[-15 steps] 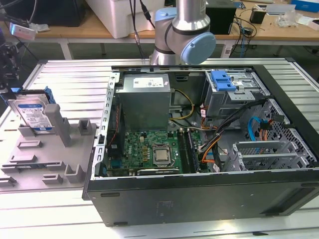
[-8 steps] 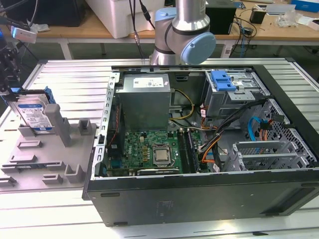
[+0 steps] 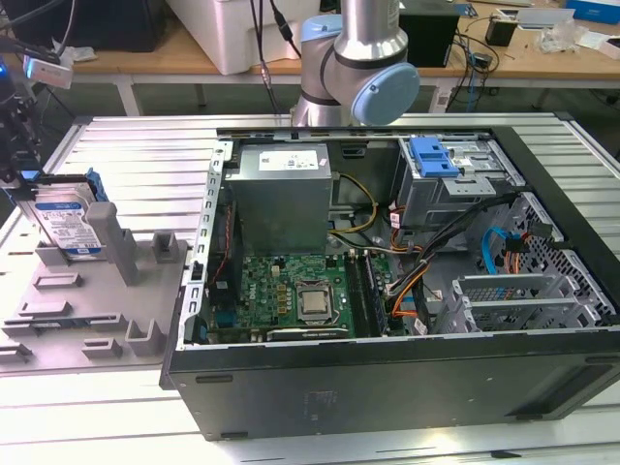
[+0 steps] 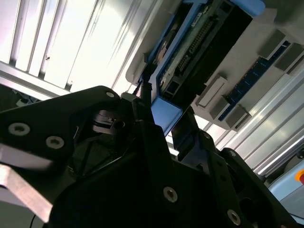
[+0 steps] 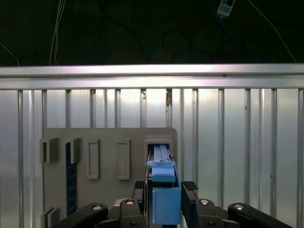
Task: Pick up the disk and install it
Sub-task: 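Pick up the disk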
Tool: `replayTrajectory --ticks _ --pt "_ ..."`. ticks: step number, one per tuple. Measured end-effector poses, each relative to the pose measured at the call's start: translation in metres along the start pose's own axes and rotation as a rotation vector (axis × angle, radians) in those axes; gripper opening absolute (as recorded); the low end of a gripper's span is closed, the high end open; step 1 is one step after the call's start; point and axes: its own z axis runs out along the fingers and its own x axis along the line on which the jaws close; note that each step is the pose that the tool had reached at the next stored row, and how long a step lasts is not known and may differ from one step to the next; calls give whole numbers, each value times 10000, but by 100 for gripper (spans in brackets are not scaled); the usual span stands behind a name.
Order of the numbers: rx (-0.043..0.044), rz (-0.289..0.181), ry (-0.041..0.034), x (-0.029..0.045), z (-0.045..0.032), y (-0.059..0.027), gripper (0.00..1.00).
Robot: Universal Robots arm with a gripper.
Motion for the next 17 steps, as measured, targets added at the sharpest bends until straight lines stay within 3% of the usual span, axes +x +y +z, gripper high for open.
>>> replayTrajectory --ticks 17 --pt "1 -5 30 -6 103 1 44"
